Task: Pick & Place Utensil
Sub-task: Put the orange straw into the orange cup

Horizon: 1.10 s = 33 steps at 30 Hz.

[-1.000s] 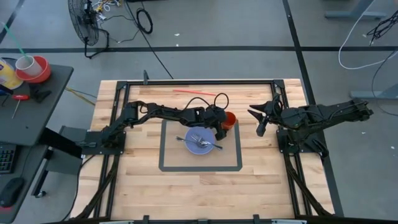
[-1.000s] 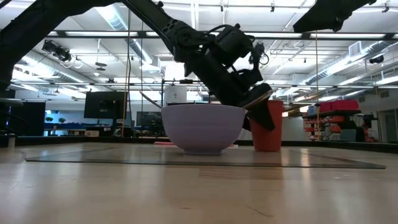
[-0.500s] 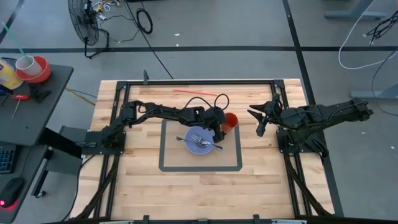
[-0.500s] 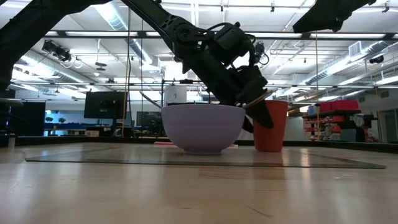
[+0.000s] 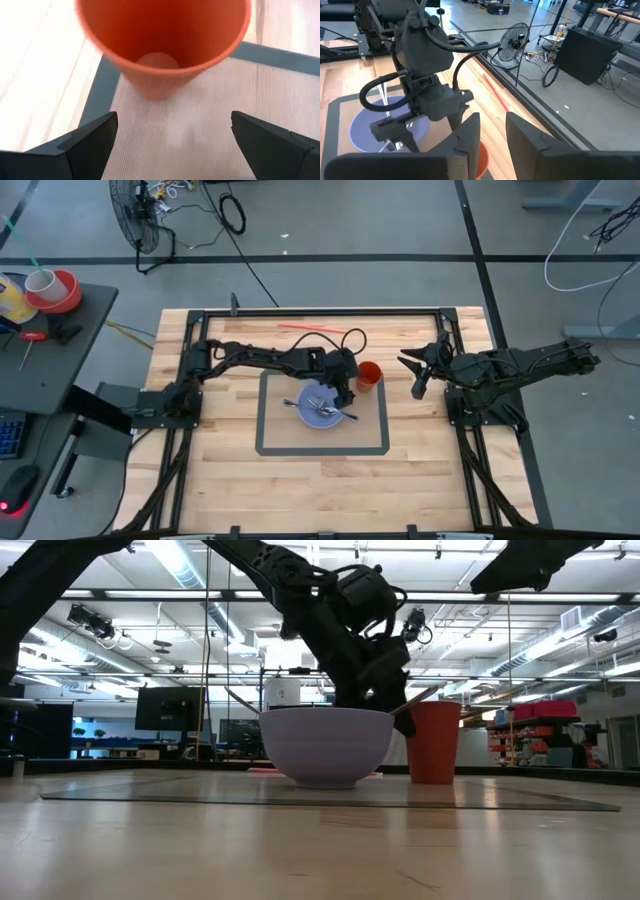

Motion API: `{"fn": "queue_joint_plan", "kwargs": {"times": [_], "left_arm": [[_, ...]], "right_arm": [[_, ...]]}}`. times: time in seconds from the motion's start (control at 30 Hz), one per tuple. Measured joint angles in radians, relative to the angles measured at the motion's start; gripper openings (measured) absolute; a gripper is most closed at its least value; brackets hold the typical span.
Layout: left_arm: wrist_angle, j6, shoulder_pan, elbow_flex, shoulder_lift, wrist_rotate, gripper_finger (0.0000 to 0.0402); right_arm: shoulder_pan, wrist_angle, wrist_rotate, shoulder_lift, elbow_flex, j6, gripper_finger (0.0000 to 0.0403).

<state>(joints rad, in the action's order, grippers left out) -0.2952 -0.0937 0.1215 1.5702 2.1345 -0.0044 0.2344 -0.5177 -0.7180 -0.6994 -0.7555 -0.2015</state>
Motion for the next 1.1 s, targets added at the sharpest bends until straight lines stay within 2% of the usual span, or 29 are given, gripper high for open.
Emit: {"fn": "queue_joint_plan", "kwargs": {"times": [0.23, 0.43, 0.6, 0.83, 0.93, 1.1], "left_arm": [[-0.083, 0.026, 0.019, -0.001, -0.083, 0.003, 0.0391], [-0.104, 0.058, 0.081, 0.000, -0.135, 0.005, 0.0391], [-0.183, 0.103, 0.175, -0.001, -0.135, 0.003, 0.0386], [-0.165, 0.130, 0.343, -0.041, -0.125, -0.002, 0.0368], [-0.171, 0.203, 0.412, -0.072, -0.124, 0.032, 0.0360], [-0.162, 0.361, 0.514, -0.129, -0.124, 0.154, 0.0352]], "right_arm": [[-0.013, 0.001, 0.000, -0.007, 0.000, 0.000, 0.0098], [-0.021, -0.001, 0.002, -0.017, 0.000, -0.001, 0.0098], [-0.021, 0.001, 0.047, -0.027, 0.000, -0.010, 0.0098], [-0.021, 0.000, 0.056, -0.056, 0.000, -0.026, 0.0098], [-0.021, 0.000, 0.057, -0.074, 0.000, -0.026, 0.0098], [-0.021, 0.002, 0.076, -0.109, 0.000, -0.026, 0.0098]]}}
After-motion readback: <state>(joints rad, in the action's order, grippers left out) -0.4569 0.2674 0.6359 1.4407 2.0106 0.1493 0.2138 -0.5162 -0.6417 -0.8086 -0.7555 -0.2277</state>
